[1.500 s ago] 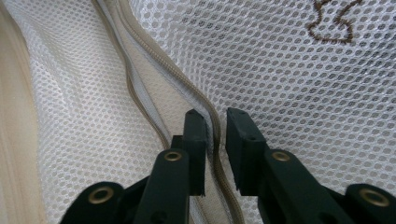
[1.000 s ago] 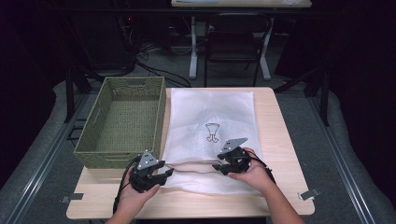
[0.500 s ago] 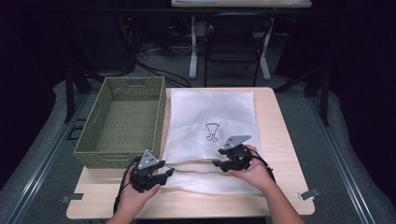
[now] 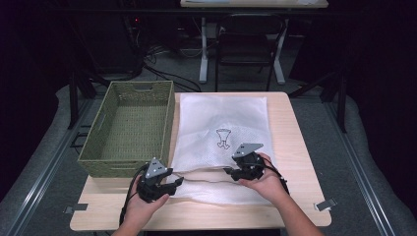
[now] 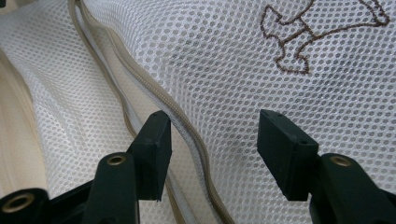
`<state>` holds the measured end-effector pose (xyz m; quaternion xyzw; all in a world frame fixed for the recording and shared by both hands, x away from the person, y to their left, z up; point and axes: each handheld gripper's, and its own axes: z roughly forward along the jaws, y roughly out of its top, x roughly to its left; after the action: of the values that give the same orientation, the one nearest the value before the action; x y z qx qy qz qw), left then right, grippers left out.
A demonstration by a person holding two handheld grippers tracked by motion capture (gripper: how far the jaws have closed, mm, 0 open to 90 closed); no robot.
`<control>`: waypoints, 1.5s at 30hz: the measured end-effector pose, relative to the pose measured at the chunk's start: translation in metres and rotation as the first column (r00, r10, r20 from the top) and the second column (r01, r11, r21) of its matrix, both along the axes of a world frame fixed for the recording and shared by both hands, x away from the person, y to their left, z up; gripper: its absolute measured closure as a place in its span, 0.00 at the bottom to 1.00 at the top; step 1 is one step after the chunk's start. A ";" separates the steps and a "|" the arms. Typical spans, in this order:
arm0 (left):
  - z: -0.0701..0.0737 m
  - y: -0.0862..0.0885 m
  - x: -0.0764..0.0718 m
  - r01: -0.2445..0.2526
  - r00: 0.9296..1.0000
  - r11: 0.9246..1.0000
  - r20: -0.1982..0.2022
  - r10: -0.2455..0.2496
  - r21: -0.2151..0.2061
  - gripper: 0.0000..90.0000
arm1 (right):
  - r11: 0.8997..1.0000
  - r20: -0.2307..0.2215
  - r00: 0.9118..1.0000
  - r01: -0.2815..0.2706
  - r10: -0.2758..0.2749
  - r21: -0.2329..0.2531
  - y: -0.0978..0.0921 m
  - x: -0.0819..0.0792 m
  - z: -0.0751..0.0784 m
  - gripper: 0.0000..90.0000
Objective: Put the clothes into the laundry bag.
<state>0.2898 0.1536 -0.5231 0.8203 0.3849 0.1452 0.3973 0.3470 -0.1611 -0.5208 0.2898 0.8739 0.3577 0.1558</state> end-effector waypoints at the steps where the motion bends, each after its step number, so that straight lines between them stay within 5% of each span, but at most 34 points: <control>1: 0.000 0.000 0.000 0.001 1.000 1.000 0.000 -0.001 -0.004 0.51 | 1.000 -0.001 1.000 0.009 -0.009 -0.005 0.001 -0.001 0.001 0.50; 13: -0.001 0.000 0.001 0.000 1.000 1.000 0.000 0.000 0.002 0.51 | 0.996 -0.004 0.996 0.088 -0.088 0.007 -0.003 -0.011 0.006 0.49; 32: -0.002 -0.001 0.001 -0.001 1.000 1.000 -0.003 0.001 0.009 0.50 | 0.988 -0.005 0.989 0.147 -0.147 0.050 -0.033 -0.031 0.011 0.49; 45: -0.002 -0.002 0.000 -0.001 1.000 1.000 -0.005 0.001 0.011 0.50 | 0.985 0.011 0.986 0.169 -0.169 0.033 -0.046 -0.051 0.009 0.56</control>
<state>0.2902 0.1519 -0.5256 0.8227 0.3855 0.1455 0.3917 0.2962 -0.2076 -0.5115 0.3628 0.8393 0.3591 0.1870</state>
